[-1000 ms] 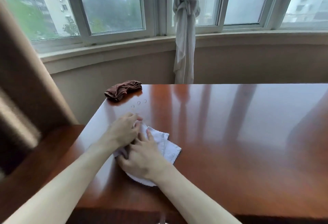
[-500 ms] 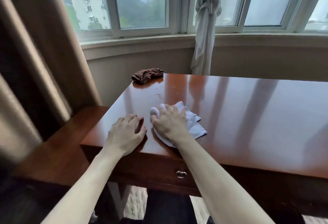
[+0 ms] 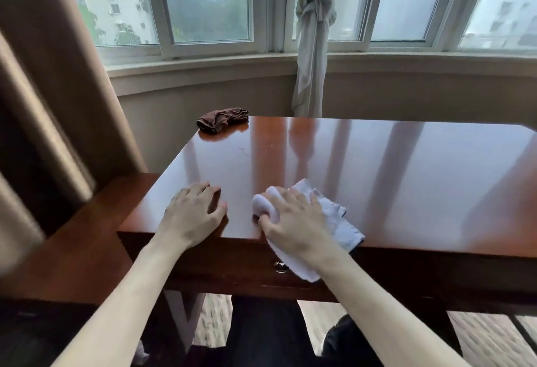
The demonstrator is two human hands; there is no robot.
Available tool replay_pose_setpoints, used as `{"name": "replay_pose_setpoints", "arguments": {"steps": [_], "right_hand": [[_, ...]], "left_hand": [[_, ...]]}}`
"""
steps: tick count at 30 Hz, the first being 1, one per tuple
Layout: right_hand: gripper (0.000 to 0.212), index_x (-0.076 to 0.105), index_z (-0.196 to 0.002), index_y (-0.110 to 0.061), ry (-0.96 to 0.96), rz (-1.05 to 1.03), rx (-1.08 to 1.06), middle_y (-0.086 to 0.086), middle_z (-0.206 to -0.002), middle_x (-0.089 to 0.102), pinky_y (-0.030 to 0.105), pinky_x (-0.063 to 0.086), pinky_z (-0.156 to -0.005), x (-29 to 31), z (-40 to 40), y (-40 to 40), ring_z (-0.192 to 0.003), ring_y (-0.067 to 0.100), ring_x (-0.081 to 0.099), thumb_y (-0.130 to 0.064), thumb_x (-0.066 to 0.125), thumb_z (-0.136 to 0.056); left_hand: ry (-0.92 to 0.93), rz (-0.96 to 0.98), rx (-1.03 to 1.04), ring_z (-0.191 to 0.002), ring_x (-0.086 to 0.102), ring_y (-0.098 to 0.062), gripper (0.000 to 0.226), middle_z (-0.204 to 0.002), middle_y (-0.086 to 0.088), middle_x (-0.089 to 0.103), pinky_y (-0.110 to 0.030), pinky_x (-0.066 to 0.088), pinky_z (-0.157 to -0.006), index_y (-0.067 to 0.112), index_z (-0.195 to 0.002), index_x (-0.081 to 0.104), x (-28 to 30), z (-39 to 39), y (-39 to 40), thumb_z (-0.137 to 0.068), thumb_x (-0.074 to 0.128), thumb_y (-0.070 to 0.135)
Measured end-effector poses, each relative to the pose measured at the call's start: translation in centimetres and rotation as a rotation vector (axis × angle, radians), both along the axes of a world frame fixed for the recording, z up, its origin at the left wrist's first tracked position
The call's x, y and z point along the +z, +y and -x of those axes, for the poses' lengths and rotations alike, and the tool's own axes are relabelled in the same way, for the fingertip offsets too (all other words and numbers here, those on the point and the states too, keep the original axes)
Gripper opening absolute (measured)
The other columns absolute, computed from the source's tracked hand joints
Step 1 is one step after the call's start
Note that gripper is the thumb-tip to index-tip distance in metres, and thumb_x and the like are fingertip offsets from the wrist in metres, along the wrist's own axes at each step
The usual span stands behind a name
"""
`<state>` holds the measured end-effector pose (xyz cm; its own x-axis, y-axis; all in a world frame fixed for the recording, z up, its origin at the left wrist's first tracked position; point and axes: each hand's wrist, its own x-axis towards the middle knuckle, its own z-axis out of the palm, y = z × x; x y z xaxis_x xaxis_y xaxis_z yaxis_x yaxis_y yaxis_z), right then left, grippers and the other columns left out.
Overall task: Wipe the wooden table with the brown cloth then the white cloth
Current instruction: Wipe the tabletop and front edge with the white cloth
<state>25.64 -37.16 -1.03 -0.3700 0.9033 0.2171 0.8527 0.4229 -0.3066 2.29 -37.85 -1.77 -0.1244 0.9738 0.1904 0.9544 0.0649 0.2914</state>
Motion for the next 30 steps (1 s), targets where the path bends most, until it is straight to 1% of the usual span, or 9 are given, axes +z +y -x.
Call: {"name": "replay_pose_setpoints", "arguments": {"steps": [2,4,7,12,14,17,22,27,30], "right_hand": [[0.05,0.048,-0.133,-0.039,0.014,-0.022,0.05,-0.015,-0.141,0.05,0.048,0.015,-0.12,0.2,-1.7,-1.3,-0.137,0.015,0.038,-0.054,0.031,-0.088],[0.037,0.053,-0.12,-0.037,0.002,0.029,-0.102,-0.012,-0.135,0.056,0.05,0.021,-0.116,1.1,-4.4,2.2,-0.131,0.019,0.043,-0.051,0.034,-0.092],[0.038,0.053,-0.12,-0.034,-0.014,0.098,-0.341,-0.001,-0.139,0.057,0.056,0.021,-0.117,1.8,-7.0,5.5,-0.133,0.026,0.045,-0.053,0.033,-0.092],[0.058,0.046,-0.132,-0.042,-0.031,0.016,-0.053,-0.018,-0.145,0.047,0.051,0.017,-0.121,0.2,-9.1,0.4,-0.14,0.015,0.037,-0.057,0.022,-0.082],[0.047,0.05,-0.122,-0.039,-0.04,0.054,-0.186,-0.013,-0.14,0.053,0.053,0.022,-0.118,1.4,-11.5,3.8,-0.136,0.021,0.041,-0.056,0.026,-0.085],[0.052,0.047,-0.136,-0.034,-0.052,0.101,-0.37,-0.006,-0.149,0.048,0.057,0.013,-0.12,1.3,-11.9,5.7,-0.141,0.023,0.037,-0.054,0.03,-0.091],[0.07,0.039,-0.148,-0.04,-0.049,0.025,-0.071,-0.015,-0.156,0.039,0.049,0.009,-0.124,-0.3,-9.8,1.9,-0.147,0.015,0.029,-0.06,0.019,-0.084],[0.056,0.047,-0.142,-0.032,-0.04,0.068,-0.302,-0.007,-0.153,0.044,0.058,0.011,-0.122,0.5,-9.2,5.8,-0.144,0.024,0.033,-0.055,0.031,-0.094],[0.06,0.04,-0.145,-0.038,-0.006,0.011,-0.04,-0.014,-0.154,0.039,0.054,0.007,-0.124,-0.8,-6.9,1.6,-0.148,0.018,0.028,-0.055,0.029,-0.088]], "left_hand": [[0.021,0.032,-0.004,-0.139,0.039,-0.025,0.067,-0.151,-0.002,0.045,-0.044,0.027,-0.119,0.025,-0.142,0.05,0.4,-0.2,0.4,-0.087,0.033,0.06],[0.028,0.043,-0.03,-0.14,0.037,-0.027,0.066,-0.151,-0.005,0.045,-0.046,0.028,-0.118,0.025,-0.141,0.05,1.0,-1.5,0.8,-0.086,0.033,0.058],[0.007,0.006,-0.138,-0.146,0.03,-0.025,0.058,-0.157,-0.005,0.036,-0.045,0.022,-0.121,0.032,-0.15,0.041,1.4,-5.9,0.9,-0.096,0.04,0.053],[0.048,0.085,-0.169,-0.149,0.021,-0.027,0.062,-0.162,-0.001,0.025,-0.049,0.012,-0.122,0.043,-0.153,0.028,0.1,-11.5,2.2,-0.095,0.029,0.065],[0.051,0.089,-0.151,-0.15,0.019,-0.026,0.061,-0.163,0.0,0.023,-0.051,0.009,-0.122,0.044,-0.153,0.028,-0.1,-11.9,2.5,-0.096,0.029,0.064],[0.054,0.067,-0.157,-0.15,0.02,-0.026,0.061,-0.162,0.0,0.025,-0.052,0.01,-0.122,0.043,-0.152,0.03,-0.4,-11.8,2.4,-0.095,0.029,0.064],[0.072,0.059,-0.141,-0.149,0.022,-0.026,0.064,-0.162,0.001,0.026,-0.052,0.012,-0.122,0.043,-0.151,0.031,-0.5,-11.9,2.4,-0.092,0.025,0.066],[0.061,0.041,-0.139,-0.149,0.022,-0.025,0.072,-0.162,0.001,0.027,-0.052,0.013,-0.122,0.043,-0.15,0.034,-0.4,-12.0,2.3,-0.085,0.018,0.069],[0.069,0.016,-0.13,-0.148,0.025,-0.022,0.08,-0.16,0.002,0.029,-0.05,0.015,-0.121,0.043,-0.15,0.035,-0.1,-12.1,1.9,-0.079,0.01,0.07]]}}
